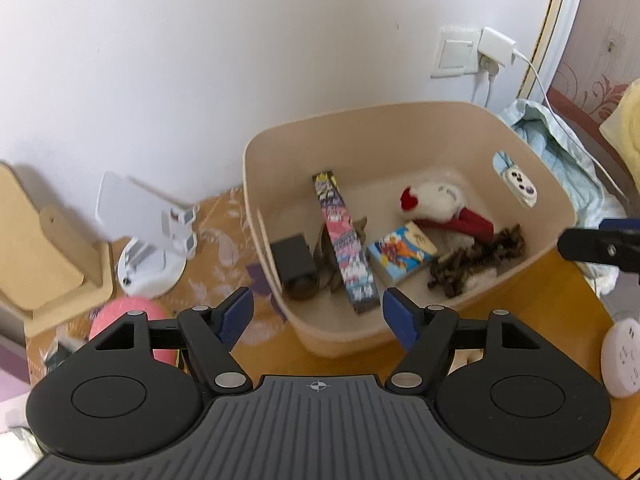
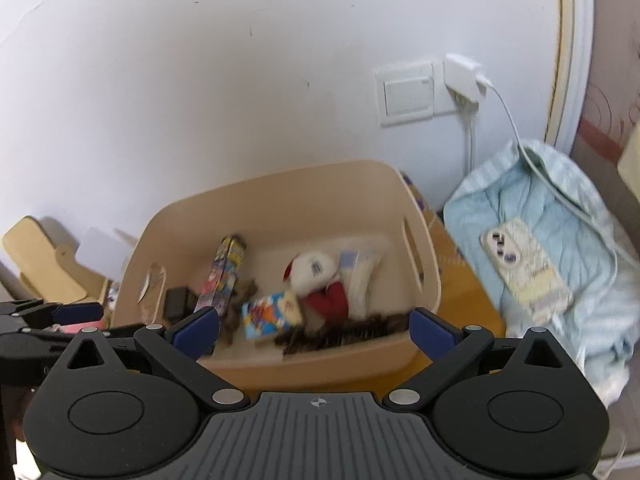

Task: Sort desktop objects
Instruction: 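Move both tools toward the blue tissue pack and cream scrunchie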

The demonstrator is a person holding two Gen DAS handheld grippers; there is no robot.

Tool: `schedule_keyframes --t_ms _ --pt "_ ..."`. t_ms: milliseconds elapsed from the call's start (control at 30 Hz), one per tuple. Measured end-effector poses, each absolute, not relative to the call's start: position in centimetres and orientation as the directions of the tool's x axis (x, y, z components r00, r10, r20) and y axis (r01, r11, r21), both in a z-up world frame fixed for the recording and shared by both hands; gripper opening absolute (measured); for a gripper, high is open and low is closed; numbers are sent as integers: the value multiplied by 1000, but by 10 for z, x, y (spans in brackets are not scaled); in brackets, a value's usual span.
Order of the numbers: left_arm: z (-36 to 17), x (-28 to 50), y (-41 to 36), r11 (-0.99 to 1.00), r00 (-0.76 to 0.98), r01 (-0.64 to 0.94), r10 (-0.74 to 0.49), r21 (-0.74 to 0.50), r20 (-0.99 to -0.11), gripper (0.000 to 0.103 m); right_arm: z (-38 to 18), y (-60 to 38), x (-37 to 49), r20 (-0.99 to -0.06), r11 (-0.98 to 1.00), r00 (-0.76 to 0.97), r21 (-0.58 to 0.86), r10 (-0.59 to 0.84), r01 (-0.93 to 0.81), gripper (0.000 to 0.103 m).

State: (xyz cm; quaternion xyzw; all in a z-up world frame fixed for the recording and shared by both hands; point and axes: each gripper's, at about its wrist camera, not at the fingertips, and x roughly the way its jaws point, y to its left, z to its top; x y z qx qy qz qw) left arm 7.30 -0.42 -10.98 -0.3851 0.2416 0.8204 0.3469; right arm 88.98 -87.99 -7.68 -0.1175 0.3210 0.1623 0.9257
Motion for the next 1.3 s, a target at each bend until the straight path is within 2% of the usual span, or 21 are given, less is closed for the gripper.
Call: schedule_keyframes --t_ms 200,367,667,1000,1300 --pt "-123 90 -28 -628 -424 -770 366 116 -828 73 -98 -895 862 -671 915 710 -115 215 -386 103" --pt "-145 105 -39 -582 -399 -798 318 155 -860 73 -122 -901 852 -742 887 647 -164 177 -432 103" --pt "-181 126 -53 -516 -289 -849 274 113 -917 73 -155 -902 849 -810 838 578 -248 95 -486 103" --pt "-210 137 -49 -412 -217 -905 234 106 -948 73 -177 -887 856 -772 716 632 -399 75 -572 103" --pt "-218 140 -38 -359 -192 -929 255 91 -948 73 -184 -877 869 -775 689 623 -395 106 -608 103"
